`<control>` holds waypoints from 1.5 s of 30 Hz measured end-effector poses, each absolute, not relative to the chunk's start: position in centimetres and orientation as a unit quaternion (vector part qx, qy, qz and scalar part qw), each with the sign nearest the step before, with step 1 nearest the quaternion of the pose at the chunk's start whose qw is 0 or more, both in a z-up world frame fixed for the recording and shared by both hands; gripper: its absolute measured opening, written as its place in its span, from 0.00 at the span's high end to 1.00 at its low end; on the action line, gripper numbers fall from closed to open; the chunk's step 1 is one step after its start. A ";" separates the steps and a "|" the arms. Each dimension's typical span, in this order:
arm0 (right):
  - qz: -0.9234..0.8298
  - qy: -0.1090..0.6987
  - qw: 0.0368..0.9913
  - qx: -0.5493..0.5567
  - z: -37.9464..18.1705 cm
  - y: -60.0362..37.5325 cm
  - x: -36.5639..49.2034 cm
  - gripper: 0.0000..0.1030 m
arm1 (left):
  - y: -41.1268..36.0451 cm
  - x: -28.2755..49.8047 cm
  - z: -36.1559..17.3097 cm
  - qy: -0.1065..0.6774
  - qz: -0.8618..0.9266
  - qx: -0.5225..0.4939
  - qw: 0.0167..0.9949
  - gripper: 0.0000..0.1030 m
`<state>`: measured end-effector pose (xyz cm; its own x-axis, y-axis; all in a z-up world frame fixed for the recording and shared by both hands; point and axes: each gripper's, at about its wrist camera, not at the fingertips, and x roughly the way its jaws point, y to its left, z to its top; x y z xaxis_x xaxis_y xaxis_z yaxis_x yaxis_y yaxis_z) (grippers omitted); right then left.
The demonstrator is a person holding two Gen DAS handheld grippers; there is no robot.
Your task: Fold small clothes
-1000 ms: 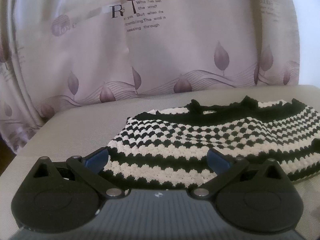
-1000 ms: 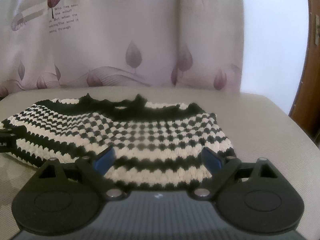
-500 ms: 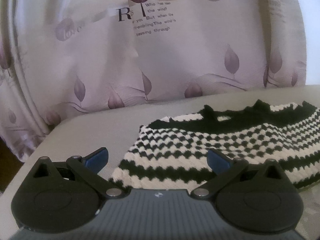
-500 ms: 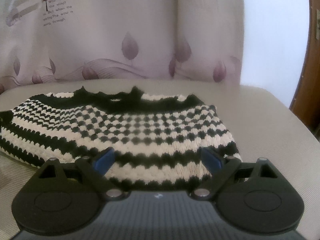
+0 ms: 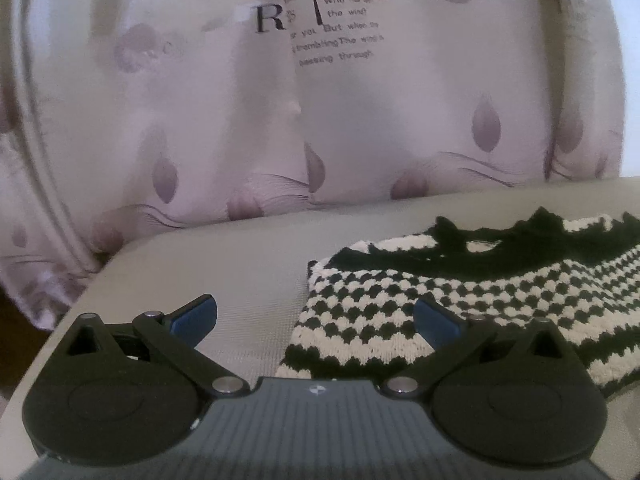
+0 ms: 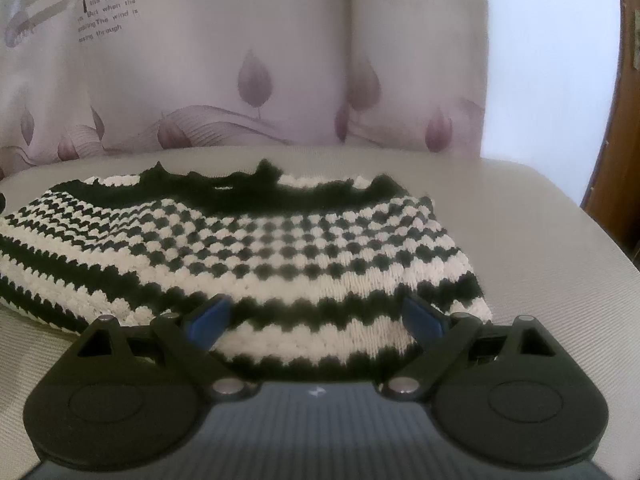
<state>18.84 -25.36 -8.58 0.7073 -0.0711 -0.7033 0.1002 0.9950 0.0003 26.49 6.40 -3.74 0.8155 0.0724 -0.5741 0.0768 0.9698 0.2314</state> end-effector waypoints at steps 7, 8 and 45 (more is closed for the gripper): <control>-0.044 0.387 0.921 0.018 -10.1 -25.6 19.1 0.09 | 9.8 29.4 -3.8 0.332 -0.057 0.106 0.936 0.00; -0.044 0.387 0.921 0.017 -10.3 -25.6 19.1 0.09 | 10.6 30.0 -3.9 0.341 -0.073 0.087 0.933 0.01; -0.006 0.352 0.933 0.081 -10.9 -27.0 18.2 0.00 | 10.9 35.6 -6.1 0.442 -0.170 -0.193 0.860 0.79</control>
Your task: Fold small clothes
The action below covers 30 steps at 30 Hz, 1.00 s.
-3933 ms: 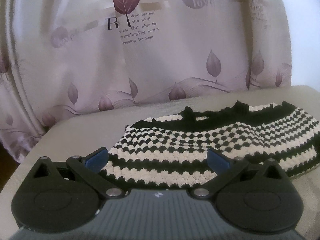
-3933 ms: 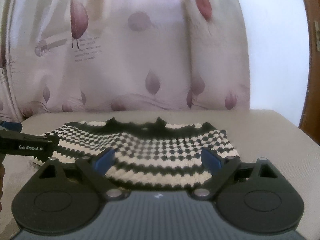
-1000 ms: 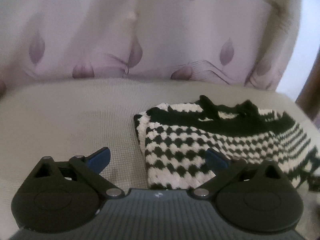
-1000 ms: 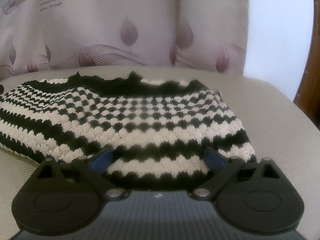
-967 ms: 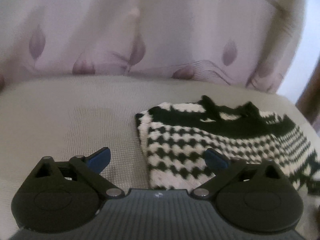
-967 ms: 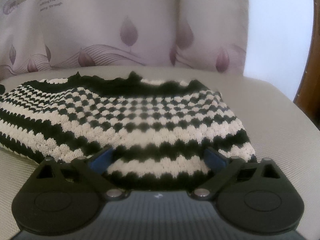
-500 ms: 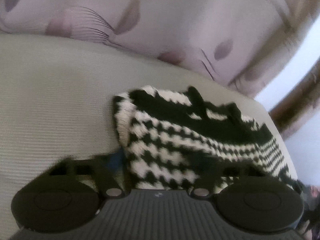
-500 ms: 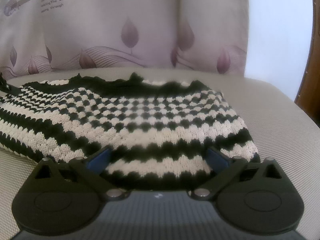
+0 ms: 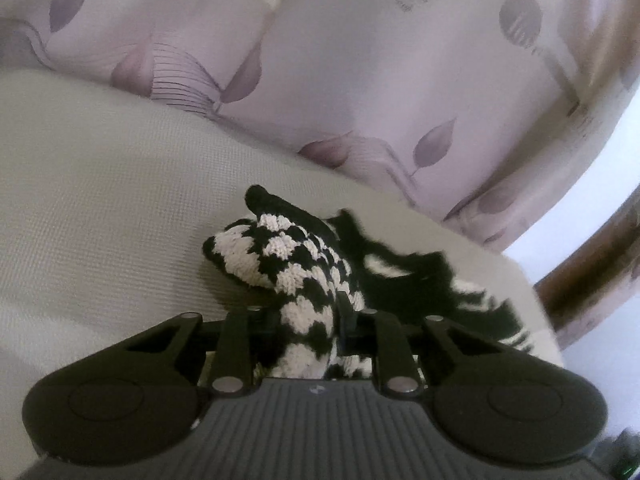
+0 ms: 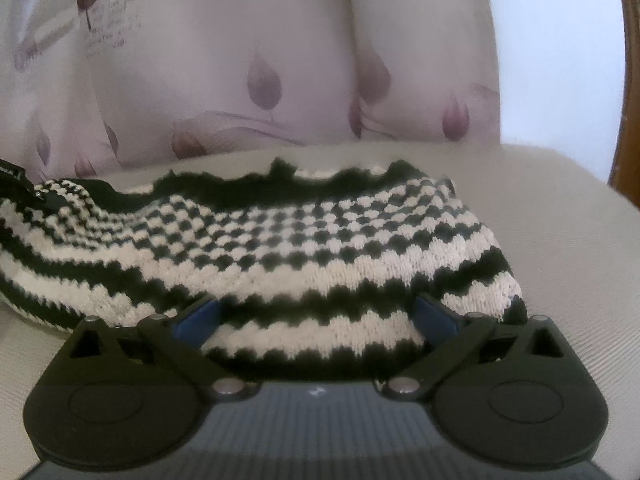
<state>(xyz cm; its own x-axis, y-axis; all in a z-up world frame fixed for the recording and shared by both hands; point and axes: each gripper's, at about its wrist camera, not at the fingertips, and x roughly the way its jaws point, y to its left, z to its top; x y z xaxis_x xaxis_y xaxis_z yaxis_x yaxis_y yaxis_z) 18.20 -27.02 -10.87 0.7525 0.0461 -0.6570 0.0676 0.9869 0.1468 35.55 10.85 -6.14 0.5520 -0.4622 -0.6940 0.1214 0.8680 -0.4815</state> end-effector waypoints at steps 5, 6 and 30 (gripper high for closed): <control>0.018 0.334 0.931 0.148 -10.6 -29.1 17.6 0.00 | 6.9 33.9 -3.3 0.439 -0.171 -0.198 0.859 0.81; 0.022 0.331 0.930 0.160 -10.6 -29.4 17.5 0.00 | 6.2 33.5 -2.9 0.440 -0.172 -0.200 0.858 0.81; 0.188 0.339 0.788 0.478 -11.5 -33.7 23.2 0.00 | -1.2 28.5 -9.1 0.390 -0.331 -0.348 0.785 0.52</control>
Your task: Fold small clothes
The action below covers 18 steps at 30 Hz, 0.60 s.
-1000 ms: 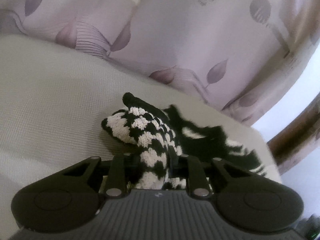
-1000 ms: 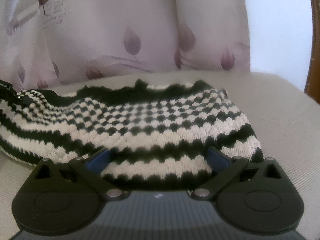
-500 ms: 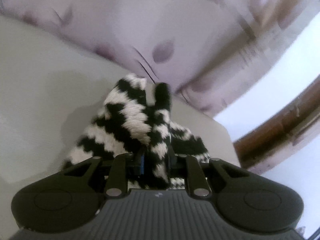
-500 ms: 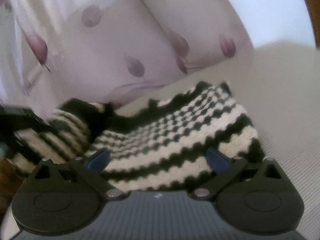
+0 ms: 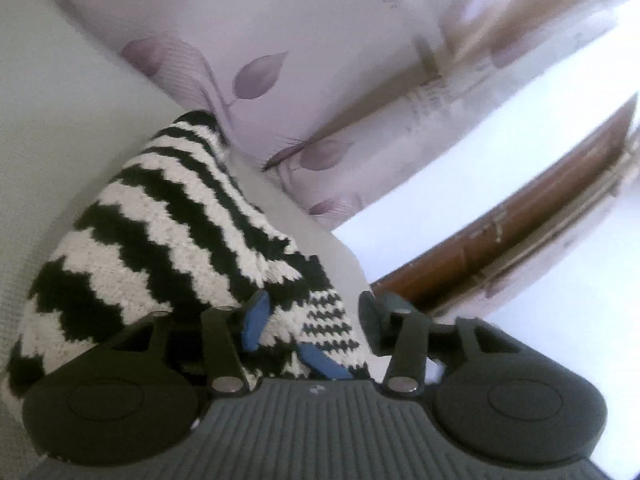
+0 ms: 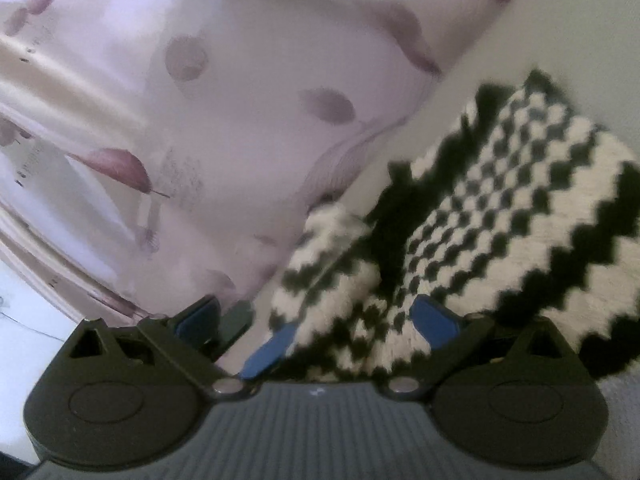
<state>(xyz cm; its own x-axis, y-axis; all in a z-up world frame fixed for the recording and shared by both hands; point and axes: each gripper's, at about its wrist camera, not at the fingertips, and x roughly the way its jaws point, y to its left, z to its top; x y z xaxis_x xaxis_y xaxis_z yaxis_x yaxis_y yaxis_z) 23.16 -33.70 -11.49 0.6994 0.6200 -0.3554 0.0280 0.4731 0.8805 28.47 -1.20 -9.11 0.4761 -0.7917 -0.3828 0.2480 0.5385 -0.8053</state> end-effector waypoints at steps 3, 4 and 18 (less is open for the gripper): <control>0.187 0.347 0.776 0.492 -12.0 -33.5 24.4 0.00 | -0.7 28.1 -9.3 0.378 -0.345 -0.366 0.777 0.49; 0.179 0.352 0.775 0.494 -12.1 -33.7 24.7 0.00 | -0.2 28.0 -9.4 0.371 -0.350 -0.383 0.770 0.44; 0.206 0.361 0.758 0.503 -12.5 -32.4 25.2 0.06 | 5.6 23.8 -8.8 0.318 -0.324 -0.376 0.808 0.31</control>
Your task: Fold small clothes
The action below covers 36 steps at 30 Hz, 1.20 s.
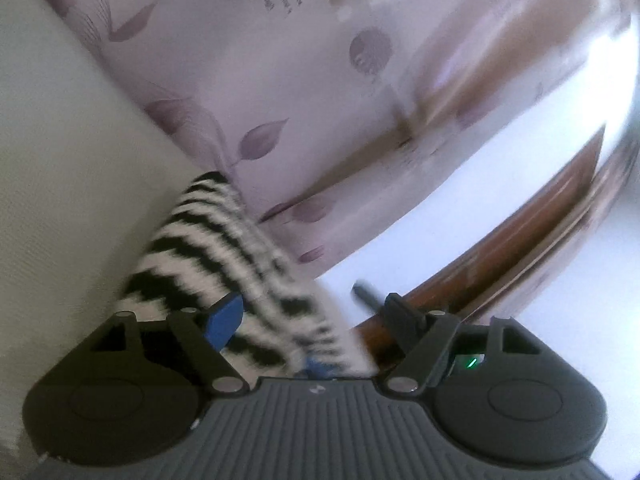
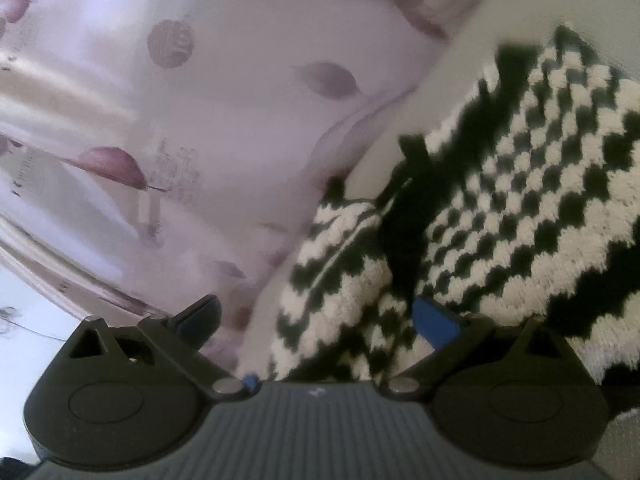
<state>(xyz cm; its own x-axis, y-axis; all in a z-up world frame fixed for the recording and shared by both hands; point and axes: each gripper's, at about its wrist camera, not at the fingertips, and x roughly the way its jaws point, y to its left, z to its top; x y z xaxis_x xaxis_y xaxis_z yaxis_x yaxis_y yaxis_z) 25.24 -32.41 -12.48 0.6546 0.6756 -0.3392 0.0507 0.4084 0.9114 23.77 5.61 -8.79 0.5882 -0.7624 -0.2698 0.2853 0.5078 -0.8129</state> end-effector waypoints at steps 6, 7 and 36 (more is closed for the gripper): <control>0.186 0.403 0.767 0.464 -13.0 -30.7 26.7 0.55 | 5.4 22.1 -9.3 0.288 -0.334 -0.316 0.840 0.39; 0.186 0.403 0.770 0.458 -12.9 -30.4 26.8 0.55 | 5.2 21.9 -9.3 0.284 -0.334 -0.307 0.845 0.39; 0.098 0.356 0.899 0.235 -6.4 -41.1 27.4 0.85 | 4.9 18.7 -8.2 0.224 -0.190 -0.202 0.934 0.00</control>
